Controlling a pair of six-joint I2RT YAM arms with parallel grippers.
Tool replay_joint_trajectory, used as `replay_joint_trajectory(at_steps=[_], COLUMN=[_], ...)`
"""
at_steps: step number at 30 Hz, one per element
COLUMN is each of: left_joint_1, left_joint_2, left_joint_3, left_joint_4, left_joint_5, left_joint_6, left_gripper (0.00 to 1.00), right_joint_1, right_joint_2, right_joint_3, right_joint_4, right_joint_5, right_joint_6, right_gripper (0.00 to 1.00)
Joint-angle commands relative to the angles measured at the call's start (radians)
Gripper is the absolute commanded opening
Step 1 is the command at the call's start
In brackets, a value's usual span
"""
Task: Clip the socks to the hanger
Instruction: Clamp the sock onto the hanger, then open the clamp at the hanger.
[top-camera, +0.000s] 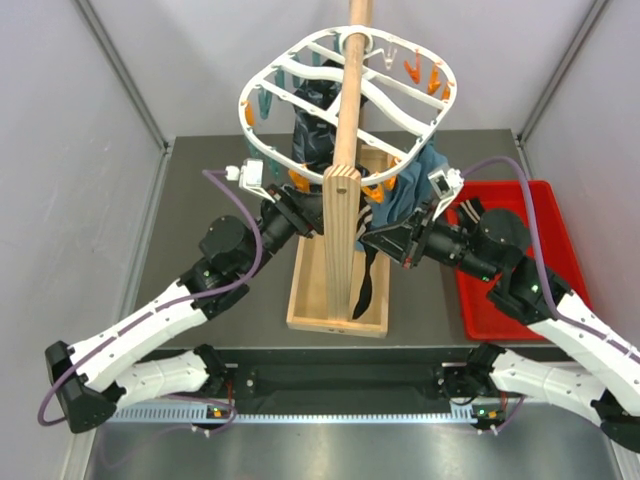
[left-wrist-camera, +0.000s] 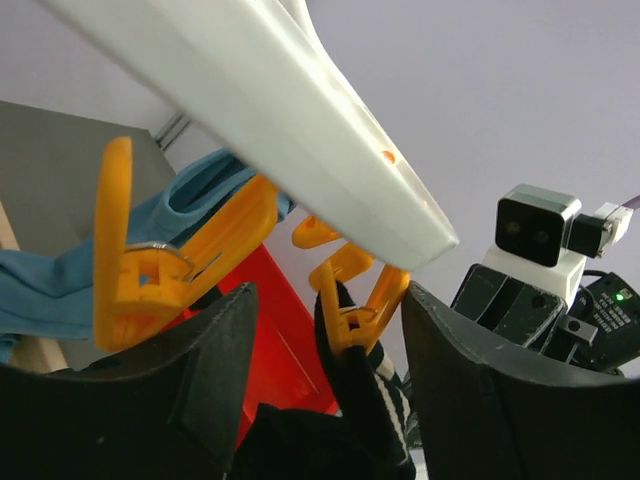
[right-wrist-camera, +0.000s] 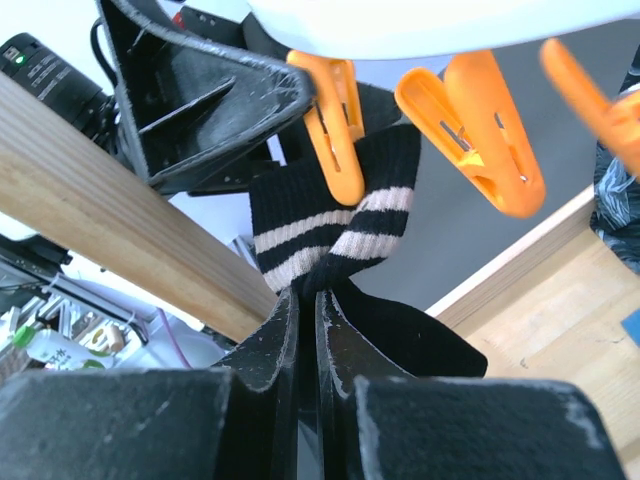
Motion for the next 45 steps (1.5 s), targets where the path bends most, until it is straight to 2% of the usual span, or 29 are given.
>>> replay_joint_trajectory(at_steps=[1,4,6,8,18,27,32,36,45], left_joint_1=[0.004,0.004,0.004,0.004,0.004,0.002,0.004,0.004,0.002], left_joint_2=[-0.035,-0.052,-0.067,-0.084,-0.169,-0.345,-0.457,-0.529,-0.643], left_joint_3=[-0.022,-0.027,-0.032,-0.036,-0.025,-0.068,-0.074,-0.107,-0.177], left_joint_4=[-0.035,-0.041,-0.043,-0.043,-0.118,-0.285,-0.403,-0.455,-0.518], left_joint_5=[-0.024,-0.027,-0.024,-0.015,0.022,-0.051,-0.085,-0.087,0.018], left_joint_6=[0.017,0.02,0.026,0.033,0.089,0.14,0.157,0.131,0.007], left_gripper=[0.67,0.73,0.88,0.99,0.99,0.98,0.97,0.96,0.96], right_joint_1=[0.015,0.017,0.015,0.015,0.015,0.015,0.015,0.014,0.014], right_joint_2=[0.013,0.029,0.048,0.06,0.102,0.105,0.071,0.039,-0.012], right_joint_3=[0.02,0.019,0.023,0.028,0.062,0.1,0.114,0.123,0.157], right_joint_4=[0.053,0.058,0.058,0.058,0.021,-0.079,-0.151,-0.201,-0.333], right_joint_5=[0.012,0.021,0.027,0.033,0.095,0.199,0.343,0.461,0.617], right_joint_6=[-0.009,-0.01,-0.013,-0.021,-0.05,-0.073,-0.075,-0.064,-0.007], right_gripper=[0.01,0.01,0.01,0.01,0.01,0.03,0.05,0.06,0.07])
